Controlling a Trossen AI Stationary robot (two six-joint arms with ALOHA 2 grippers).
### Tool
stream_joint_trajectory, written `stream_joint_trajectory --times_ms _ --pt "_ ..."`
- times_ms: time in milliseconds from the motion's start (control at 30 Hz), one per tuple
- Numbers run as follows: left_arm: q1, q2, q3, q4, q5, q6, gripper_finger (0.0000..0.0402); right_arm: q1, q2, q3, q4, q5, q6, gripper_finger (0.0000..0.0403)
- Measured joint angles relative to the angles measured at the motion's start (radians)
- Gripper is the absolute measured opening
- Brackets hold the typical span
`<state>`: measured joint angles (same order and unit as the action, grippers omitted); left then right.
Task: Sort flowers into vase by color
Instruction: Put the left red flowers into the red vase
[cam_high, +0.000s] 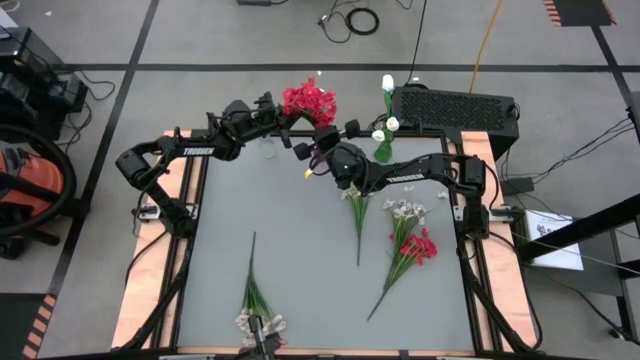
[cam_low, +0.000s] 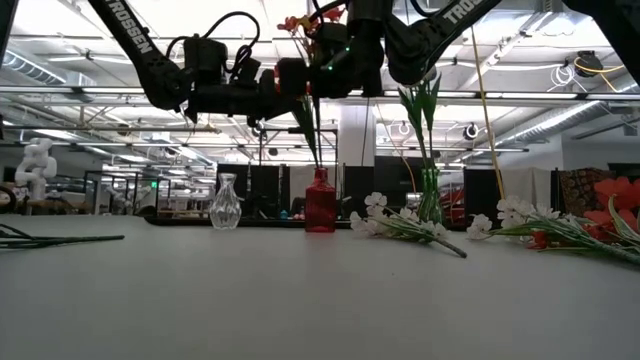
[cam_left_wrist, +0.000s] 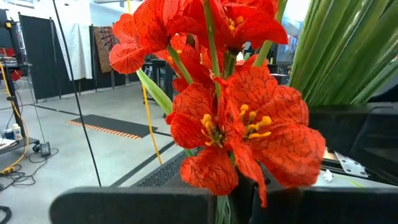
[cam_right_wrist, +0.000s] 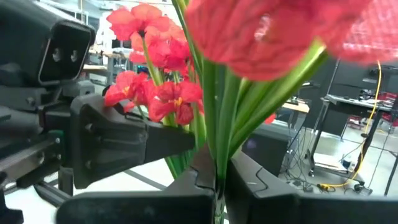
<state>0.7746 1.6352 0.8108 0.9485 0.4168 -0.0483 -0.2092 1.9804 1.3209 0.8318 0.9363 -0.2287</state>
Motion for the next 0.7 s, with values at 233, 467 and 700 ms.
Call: stream_joint_trajectory --times_ms 233,467,700 --pt "0.000 0.000 0.000 -0.001 0.000 0.000 0.0017 0.000 0.000 0.000 -0.064 0.001 0.056 0.0002" --pt "0.000 0.000 0.000 -0.002 0.000 0.000 0.0017 0.000 0.000 0.000 -0.107 0.004 0.094 0.0004" --pt "0.000 0.000 0.000 -0.008 -0.001 0.000 0.0017 -0.001 0.000 0.000 -0.169 0.005 0.173 0.0066"
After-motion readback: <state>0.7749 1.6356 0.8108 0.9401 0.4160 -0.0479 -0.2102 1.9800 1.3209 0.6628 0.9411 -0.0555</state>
